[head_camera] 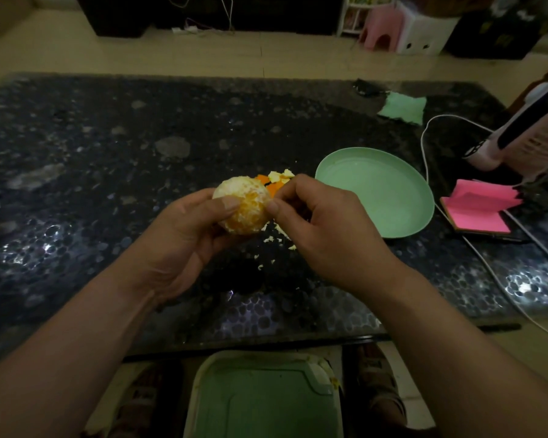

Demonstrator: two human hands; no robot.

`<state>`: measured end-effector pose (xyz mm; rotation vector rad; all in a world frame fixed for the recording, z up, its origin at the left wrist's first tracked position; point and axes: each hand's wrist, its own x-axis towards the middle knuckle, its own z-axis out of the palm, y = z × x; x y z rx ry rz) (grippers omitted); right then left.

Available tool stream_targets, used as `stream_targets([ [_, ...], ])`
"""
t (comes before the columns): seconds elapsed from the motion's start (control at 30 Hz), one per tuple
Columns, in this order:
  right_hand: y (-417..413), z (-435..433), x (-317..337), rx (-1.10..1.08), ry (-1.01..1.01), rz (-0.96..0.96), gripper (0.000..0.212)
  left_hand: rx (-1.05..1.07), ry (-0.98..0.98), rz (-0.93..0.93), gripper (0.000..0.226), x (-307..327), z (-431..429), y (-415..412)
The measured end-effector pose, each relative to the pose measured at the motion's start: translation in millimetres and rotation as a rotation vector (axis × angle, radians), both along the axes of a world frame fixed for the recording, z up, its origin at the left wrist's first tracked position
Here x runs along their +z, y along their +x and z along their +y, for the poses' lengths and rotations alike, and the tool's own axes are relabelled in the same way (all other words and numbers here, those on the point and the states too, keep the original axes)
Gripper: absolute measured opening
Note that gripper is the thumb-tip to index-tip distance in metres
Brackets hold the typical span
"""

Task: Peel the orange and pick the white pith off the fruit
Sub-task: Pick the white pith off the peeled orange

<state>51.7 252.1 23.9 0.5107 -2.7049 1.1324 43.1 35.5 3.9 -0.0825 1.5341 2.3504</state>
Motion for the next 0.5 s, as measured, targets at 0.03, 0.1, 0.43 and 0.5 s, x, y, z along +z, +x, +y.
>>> stream_targets([
  [0.03, 0.2, 0.4, -0.1, 0.004, 0.014, 0.004, 0.019, 0.001, -0.01, 0.001, 0.056, 0.1, 0.2, -0.2],
  [0.1, 0.1, 0.9, -0.9, 0.006, 0.028, 0.022, 0.019, 0.008, -0.027, 0.004, 0.057, 0.3, 0.5, -0.1],
  [0.43, -0.9, -0.6, -4.2, -0.005, 0.084, 0.033, 0.021, 0.059, -0.148, 0.011, 0.051, 3.3, 3.9, 2.8],
  [0.5, -0.5, -2.5, -4.8, -0.006, 0.079, 0.033, 0.02, 0.065, -0.123, 0.004, 0.051, 3.4, 4.2, 2.8],
])
